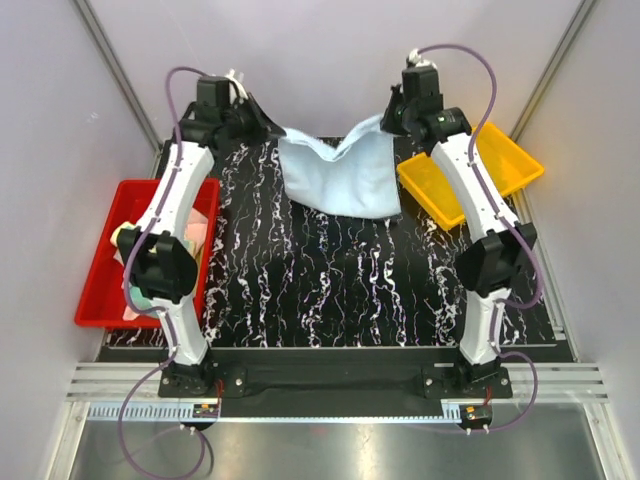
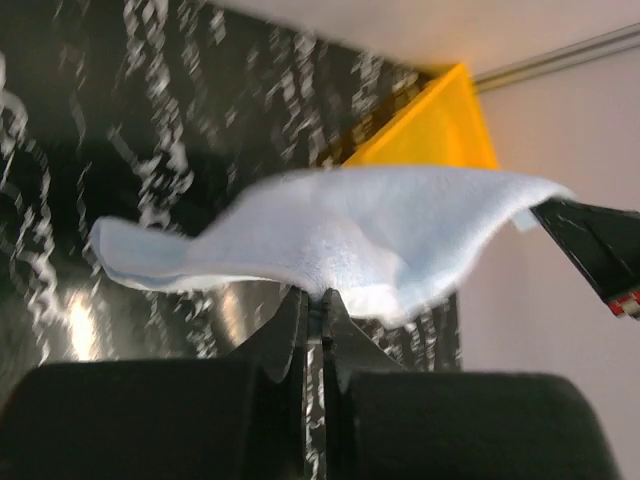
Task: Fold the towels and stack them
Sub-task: Fold the towel
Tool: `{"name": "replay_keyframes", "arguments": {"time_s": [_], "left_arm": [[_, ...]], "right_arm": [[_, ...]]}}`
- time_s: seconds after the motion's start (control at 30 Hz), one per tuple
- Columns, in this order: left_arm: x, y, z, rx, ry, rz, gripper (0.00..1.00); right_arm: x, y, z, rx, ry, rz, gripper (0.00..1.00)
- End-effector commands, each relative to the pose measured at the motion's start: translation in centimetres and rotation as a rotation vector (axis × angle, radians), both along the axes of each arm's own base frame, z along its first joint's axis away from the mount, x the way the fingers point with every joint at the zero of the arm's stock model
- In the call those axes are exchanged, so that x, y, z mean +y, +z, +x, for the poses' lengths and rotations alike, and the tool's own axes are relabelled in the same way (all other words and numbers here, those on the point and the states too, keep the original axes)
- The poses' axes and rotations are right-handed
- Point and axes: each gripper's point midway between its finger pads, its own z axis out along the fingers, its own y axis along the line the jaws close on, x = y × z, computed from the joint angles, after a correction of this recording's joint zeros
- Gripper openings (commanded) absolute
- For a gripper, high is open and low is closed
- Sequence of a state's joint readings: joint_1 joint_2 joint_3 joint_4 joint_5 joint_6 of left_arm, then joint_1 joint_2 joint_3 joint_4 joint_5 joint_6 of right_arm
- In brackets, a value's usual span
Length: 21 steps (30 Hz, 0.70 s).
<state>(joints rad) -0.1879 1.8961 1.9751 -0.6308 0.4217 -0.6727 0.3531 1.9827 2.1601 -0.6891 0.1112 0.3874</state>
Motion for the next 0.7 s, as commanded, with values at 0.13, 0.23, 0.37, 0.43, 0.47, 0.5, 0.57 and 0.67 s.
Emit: {"name": "replay_keyframes", "arguments": {"time_s": [0.13, 0.23, 0.37, 0.43, 0.47, 0.5, 0.57, 0.67], "left_arm": [[-0.8, 6.3, -2.4, -0.108, -0.039, -0.103, 0.0], [0.2, 6.8, -6.1, -0.16, -0.037, -0.079, 0.0], [0.8, -3.9, -10.7, 0.039, -0.059, -0.02, 0.0], [0.9, -6.8, -12.9, 0.071, -0.072, 0.009, 0.0], [1.3, -10.7, -14.6, 0.151, -0.066, 0.033, 0.0], [1.3, -12.6, -15.9, 0.187, -0.072, 0.051, 0.0], [1.9, -15.6, -18.1, 0.246, -0.07, 0.094, 0.0], [3.3, -21.5, -22.5, 0.402, -0.056, 0.153, 0.0]], "right_arm": [[-0.3, 6.3, -2.7, -0.072, 0.118, -0.057, 0.0], [-0.8, 3.6, -5.7, -0.014, 0.127, -0.032, 0.0], [-1.1, -5.0, -11.3, 0.176, 0.174, -0.008, 0.0], [-1.0, -7.1, -13.6, 0.221, 0.195, 0.028, 0.0], [-1.6, -10.7, -15.9, 0.303, 0.193, 0.017, 0.0], [-1.6, -12.5, -17.0, 0.343, 0.193, 0.014, 0.0], [-1.7, -17.3, -20.4, 0.468, 0.199, -0.001, 0.0], [-2.9, -22.1, -24.8, 0.629, 0.171, -0.055, 0.0]]}}
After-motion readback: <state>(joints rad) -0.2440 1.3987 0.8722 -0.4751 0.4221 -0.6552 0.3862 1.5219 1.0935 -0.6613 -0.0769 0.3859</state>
